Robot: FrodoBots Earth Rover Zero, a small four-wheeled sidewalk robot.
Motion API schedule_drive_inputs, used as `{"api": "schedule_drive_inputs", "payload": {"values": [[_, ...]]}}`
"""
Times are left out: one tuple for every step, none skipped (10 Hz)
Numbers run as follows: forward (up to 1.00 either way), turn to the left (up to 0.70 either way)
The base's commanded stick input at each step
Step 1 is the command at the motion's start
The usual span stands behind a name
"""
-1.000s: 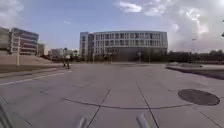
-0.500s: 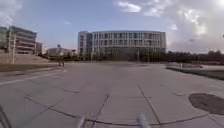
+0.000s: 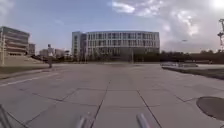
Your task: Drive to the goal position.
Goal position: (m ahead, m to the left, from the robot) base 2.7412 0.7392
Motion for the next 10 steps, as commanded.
{"api": "schedule_drive_inputs", "payload": {"values": [[0.45, 0.0], [0.45, 0.0], [0.45, 0.0], [0.45, 0.0], [0.45, 0.0], [0.45, 0.0], [0.45, 0.0], [0.45, 0.0], [0.45, 0.0], [0.45, 0.0]]}}
